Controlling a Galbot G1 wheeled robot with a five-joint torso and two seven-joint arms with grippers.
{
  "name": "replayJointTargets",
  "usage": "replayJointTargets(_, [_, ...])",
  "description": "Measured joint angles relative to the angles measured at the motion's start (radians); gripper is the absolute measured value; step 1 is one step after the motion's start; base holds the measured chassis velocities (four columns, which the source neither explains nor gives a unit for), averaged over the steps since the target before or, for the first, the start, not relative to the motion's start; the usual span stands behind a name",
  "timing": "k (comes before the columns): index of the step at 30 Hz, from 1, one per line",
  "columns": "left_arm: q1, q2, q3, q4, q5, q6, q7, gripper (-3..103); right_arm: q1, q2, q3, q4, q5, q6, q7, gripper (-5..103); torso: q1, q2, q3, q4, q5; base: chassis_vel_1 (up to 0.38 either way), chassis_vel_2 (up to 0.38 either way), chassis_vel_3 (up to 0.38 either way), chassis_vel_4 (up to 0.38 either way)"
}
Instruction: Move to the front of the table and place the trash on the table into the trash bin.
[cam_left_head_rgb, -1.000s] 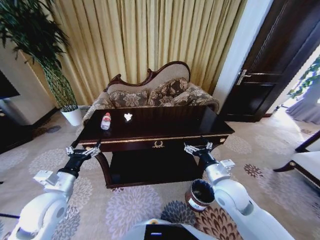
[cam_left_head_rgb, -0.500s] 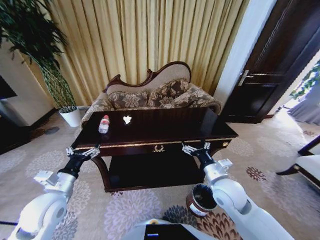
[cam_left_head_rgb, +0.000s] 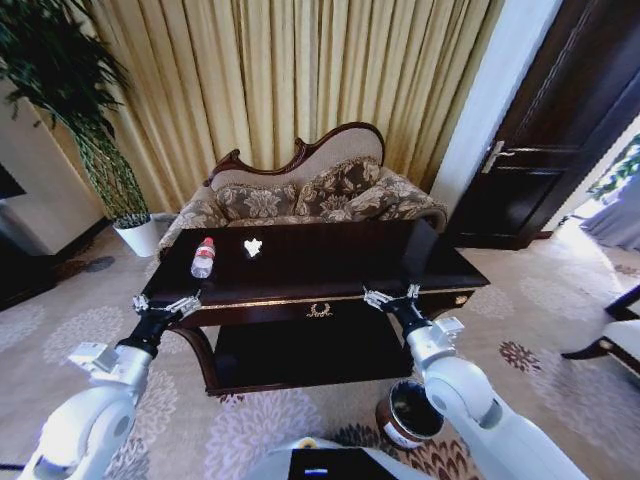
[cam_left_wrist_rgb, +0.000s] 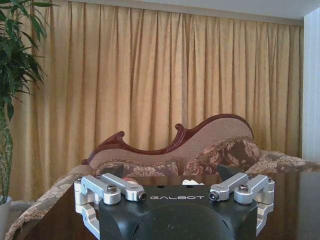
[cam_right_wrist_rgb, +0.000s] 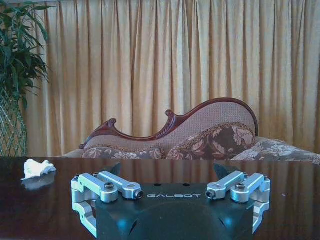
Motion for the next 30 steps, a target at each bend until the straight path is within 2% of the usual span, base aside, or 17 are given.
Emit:
replayJointTargets(12, [0.001,-0.009,0.006,0.000,0.005,-0.001,0.000,100,0.002,0.003,-0.011,0.000,-0.003,-0.002,0.000,100,0.000,0.000,0.000,0.0000,-0.0001,-0.081,0.082,0.083,-0.087])
replayJointTargets(19, [0.016,-0.032,-0.007,-0.021,0.007,-0.002,-0.001,100,0.022,-0.006,-0.054,0.002,-0.004,-0.010,0.003,100,0.000,0.000,0.000,-0.0001,-0.0001,-0.070,0.078,0.069,-0.092])
replayJointTargets(25, [0.042,-0.063,-0.046,-0.034,0.011,-0.006,-0.002,100,0.115,-0.062,-0.093,-0.035,0.062,-0.025,0.005,100,0.000,0.000,0.000,0.0001,0.0000,-0.019,0.013,0.012,-0.019])
replayJointTargets(30, [0.064,-0.097,-0.070,-0.047,0.016,-0.008,-0.005,100,0.201,-0.128,-0.118,-0.090,0.120,-0.027,-0.043,100,0.000,0.000,0.000,0.0002,0.0000,0.000,0.000,0.000,0.000])
